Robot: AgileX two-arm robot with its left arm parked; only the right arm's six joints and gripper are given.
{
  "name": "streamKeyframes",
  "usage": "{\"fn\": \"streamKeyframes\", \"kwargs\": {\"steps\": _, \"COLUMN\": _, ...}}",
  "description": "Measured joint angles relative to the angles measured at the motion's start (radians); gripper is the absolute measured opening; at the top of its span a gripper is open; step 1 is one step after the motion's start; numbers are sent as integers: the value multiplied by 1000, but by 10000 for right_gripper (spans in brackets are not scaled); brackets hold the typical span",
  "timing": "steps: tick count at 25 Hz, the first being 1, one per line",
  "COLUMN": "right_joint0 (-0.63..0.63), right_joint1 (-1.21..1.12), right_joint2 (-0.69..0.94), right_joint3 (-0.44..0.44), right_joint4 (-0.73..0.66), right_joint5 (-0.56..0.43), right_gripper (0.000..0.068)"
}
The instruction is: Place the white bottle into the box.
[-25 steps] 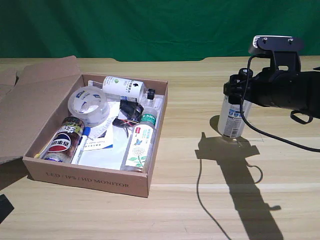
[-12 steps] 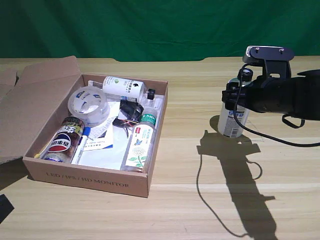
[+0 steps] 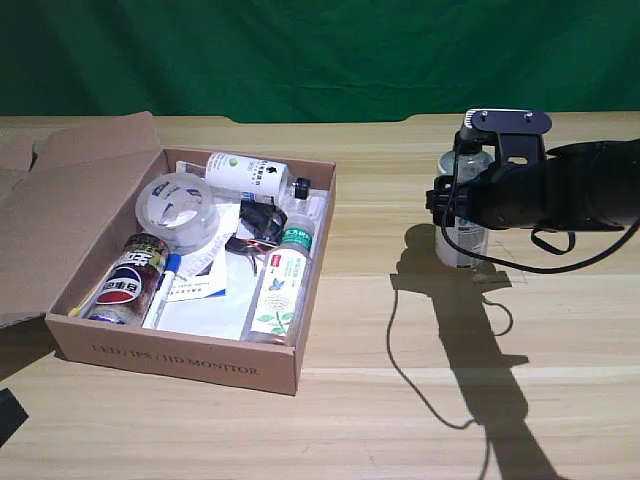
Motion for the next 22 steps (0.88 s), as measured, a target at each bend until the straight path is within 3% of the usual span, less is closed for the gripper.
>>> {"fn": "streamKeyframes", "kwargs": {"steps": 6, "right_joint0": 0, "right_joint1": 125, "right_joint2": -83, "right_joint3": 1, "right_joint4": -26, "right_joint5": 0, "right_gripper": 653}}
{"fn": "streamKeyframes", "kwargs": {"steps": 11, "right_joint0": 0, "right_joint1": 163, "right_joint2": -126, "right_joint3": -64, "right_joint4": -42, "right_joint5": 0, "right_gripper": 515}}
{"fn": "streamKeyframes", "kwargs": {"steps": 17, "right_joint0": 0, "right_joint1": 167, "right_joint2": -133, "right_joint3": -111, "right_joint4": -46, "right_joint5": 0, "right_gripper": 515}}
{"fn": "streamKeyframes", "kwargs": {"steps": 22, "right_joint0": 13, "right_joint1": 94, "right_joint2": -133, "right_joint3": -122, "right_joint4": 80, "right_joint5": 0, "right_gripper": 515}}
